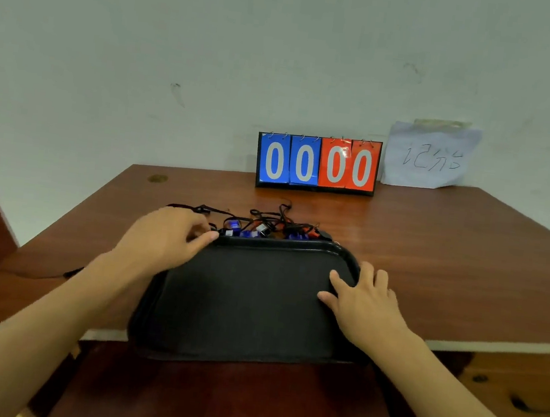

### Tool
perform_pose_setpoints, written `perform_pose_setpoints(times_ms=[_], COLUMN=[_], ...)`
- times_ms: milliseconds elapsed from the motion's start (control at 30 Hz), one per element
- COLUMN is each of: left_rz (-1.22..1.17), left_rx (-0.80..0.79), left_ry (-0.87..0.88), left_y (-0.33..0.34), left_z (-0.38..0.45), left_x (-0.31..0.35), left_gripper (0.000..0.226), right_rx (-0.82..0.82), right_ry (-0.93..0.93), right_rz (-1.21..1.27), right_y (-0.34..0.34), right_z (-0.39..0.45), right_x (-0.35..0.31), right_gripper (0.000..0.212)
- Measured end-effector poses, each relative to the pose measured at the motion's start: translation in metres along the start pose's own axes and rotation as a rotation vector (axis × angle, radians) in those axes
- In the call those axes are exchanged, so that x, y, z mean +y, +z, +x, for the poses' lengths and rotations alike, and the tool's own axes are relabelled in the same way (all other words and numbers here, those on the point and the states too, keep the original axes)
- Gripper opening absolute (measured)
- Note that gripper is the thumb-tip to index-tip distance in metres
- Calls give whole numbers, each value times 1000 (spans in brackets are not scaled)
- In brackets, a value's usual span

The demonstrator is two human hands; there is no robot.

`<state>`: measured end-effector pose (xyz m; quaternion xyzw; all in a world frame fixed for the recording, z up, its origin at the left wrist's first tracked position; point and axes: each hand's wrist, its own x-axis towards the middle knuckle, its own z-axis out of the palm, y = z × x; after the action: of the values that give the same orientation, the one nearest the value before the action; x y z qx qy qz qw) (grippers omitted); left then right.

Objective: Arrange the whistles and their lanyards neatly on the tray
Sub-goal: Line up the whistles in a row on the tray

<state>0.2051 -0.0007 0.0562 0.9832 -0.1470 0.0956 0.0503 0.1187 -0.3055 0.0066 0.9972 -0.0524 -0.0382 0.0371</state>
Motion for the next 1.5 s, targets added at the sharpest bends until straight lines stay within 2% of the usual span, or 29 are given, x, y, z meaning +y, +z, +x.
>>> perform_pose_setpoints(times_ms=[67, 167, 367, 433, 500, 600, 767, 867, 967, 1067, 1200, 1300, 1400, 1500], left_rz=[-145, -239, -386, -396, -368, -383, -479, -527, -595, -656, -657, -696, -825, -922], left_rx=[-16, -93, -274, -286, -284, -195, 46, 123, 126, 128, 44, -11, -32, -60], left_ry=[113, 215, 362, 420, 484, 538, 561, 552, 520, 467, 426, 400, 380, 369], left_y=[5, 18, 43, 53, 59, 70, 82, 80, 76, 69, 53, 48, 49, 50], left_z=[27, 67, 114, 120, 123, 122, 113, 111, 108, 105, 106, 94, 78, 76], left_x=[-14, -37, -58, -62, -67, -71, -70, -66, -63, -65, -65, -75, -92, -100], left_gripper=[28, 28, 21, 27, 37, 41, 40, 43, 47, 40, 31, 28, 24, 26], right_rx=[18, 54, 184, 219, 252, 269, 222, 277, 313, 322, 362, 406, 435, 471], right_ry=[11, -56, -260, -274, -287, -300, -253, -267, -265, -262, -188, -186, -219, -252], right_rz=[-89, -165, 157, 185, 111, 88, 174, 141, 119, 137, 382, 452, 505, 539], right_y=[-6, -26, -50, -43, -34, -24, -21, -20, -15, -8, -3, -1, 1, 3], right_z=[-3, 6, 92, 121, 140, 153, 159, 158, 158, 155, 150, 150, 149, 149], right_x=[-12, -33, -85, -91, -92, -94, -90, -98, -106, -105, -105, -105, -104, -105], right_gripper=[58, 64, 53, 48, 44, 40, 40, 38, 36, 35, 32, 29, 33, 46])
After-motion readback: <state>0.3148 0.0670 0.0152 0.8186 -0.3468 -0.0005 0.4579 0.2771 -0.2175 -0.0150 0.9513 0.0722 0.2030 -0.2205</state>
